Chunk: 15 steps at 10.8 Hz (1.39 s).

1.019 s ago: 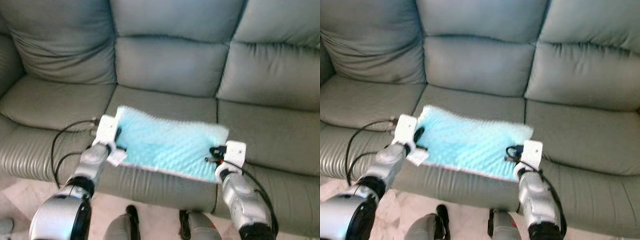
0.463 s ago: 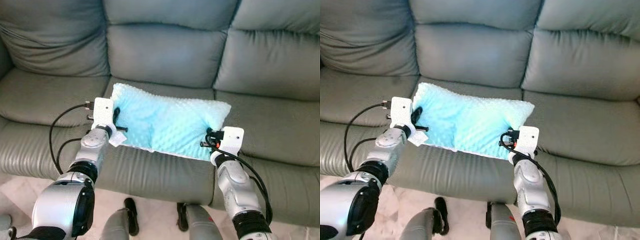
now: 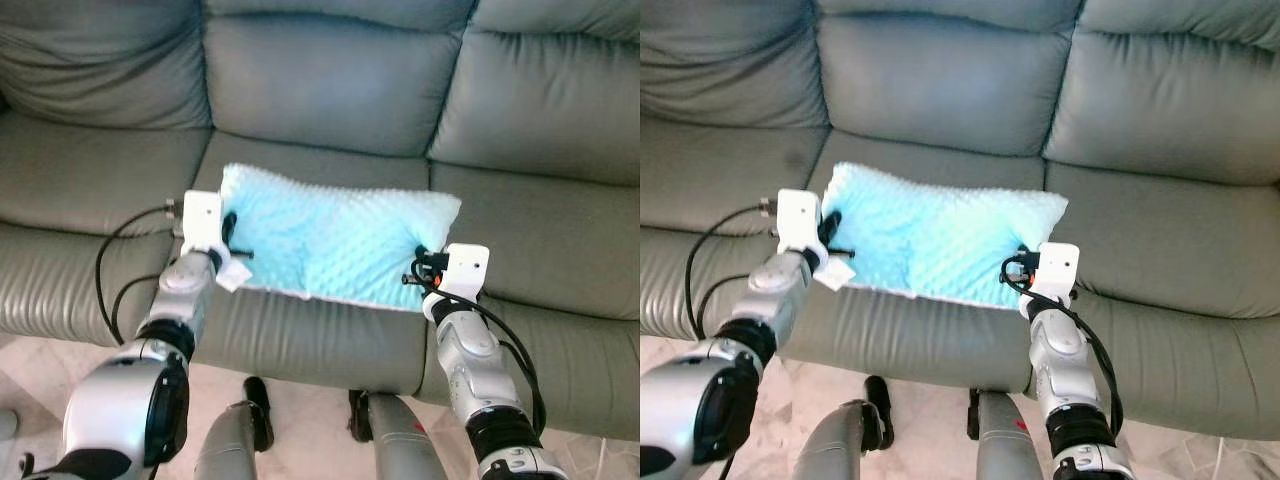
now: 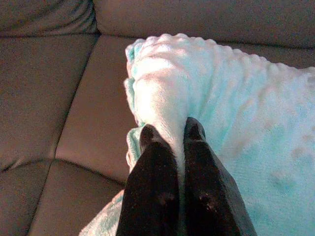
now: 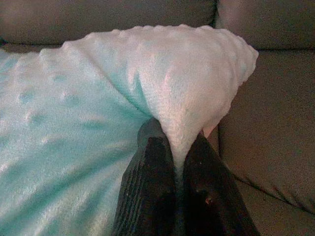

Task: Move the pillow to the sofa

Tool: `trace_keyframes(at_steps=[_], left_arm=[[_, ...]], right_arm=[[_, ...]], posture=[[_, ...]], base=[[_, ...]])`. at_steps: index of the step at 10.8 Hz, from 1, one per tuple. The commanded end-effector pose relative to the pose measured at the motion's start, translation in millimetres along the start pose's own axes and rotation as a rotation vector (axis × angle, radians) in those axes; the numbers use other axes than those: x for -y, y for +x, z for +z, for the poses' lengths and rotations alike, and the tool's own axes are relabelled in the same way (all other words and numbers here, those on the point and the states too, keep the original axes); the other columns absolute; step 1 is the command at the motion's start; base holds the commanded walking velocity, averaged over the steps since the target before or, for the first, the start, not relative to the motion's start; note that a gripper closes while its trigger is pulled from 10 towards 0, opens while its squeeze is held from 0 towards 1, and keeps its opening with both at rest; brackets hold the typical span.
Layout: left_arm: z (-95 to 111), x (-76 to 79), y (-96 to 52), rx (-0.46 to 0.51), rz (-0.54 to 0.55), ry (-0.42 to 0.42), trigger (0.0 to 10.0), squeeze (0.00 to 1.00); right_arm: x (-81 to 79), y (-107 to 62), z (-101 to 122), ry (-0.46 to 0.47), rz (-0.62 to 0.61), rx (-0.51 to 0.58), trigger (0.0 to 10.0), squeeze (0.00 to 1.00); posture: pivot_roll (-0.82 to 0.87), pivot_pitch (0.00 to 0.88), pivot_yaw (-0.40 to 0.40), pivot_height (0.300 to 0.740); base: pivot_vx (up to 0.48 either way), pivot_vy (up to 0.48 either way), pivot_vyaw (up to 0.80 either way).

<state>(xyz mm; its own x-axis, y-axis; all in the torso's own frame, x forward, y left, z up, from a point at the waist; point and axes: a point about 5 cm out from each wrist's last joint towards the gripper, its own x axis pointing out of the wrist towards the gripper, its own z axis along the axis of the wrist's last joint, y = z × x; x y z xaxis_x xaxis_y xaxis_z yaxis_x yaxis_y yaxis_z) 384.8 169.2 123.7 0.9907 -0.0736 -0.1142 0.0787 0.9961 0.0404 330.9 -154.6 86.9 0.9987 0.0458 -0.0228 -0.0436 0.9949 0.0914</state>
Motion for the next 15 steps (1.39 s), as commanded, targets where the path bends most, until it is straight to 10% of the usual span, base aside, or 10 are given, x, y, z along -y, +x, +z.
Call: trace_keyframes(at_steps=[1,11,12,13,15], left_arm=[[-6.9,-1.5,-2.0,-0.026,0.012,-0.011,10.0,0.0],[11.8,-14.4,2.4,0.018,0.04,-0.038,10.0,0.0],[14.0,-16.4,2.8,0.023,0.046,-0.041,10.0,0.06],[19.5,-20.1,3.8,0.036,0.065,-0.025,10.0,0.36],[24.7,-26.3,4.1,0.051,0.1,-0.017,10.0,0.28]], right_arm=[[2.7,-4.8,-8.9,0.004,-0.007,-0.02,10.0,0.0],[-7.3,0.3,1.1,-0.027,0.036,0.054,10.0,0.0],[-9.8,1.2,0.2,-0.015,0.04,0.049,10.0,0.0],[-16.2,3.4,-0.7,-0.016,0.06,0.044,10.0,0.0],[-16.4,4.7,-4.7,-0.019,0.062,0.02,10.0,0.0]], posture=[[-0.23,0.458,0.013,0.74],[-0.22,0.488,0.02,0.74],[-0.22,0.493,0.018,0.74],[-0.22,0.494,0.018,0.74],[-0.21,0.495,0.021,0.74]], base=[[0.0,0.0,0.0],[0.0,0.0,0.0],[0.0,0.0,0.0],[0.0,0.0,0.0],[0.0,0.0,0.0]])
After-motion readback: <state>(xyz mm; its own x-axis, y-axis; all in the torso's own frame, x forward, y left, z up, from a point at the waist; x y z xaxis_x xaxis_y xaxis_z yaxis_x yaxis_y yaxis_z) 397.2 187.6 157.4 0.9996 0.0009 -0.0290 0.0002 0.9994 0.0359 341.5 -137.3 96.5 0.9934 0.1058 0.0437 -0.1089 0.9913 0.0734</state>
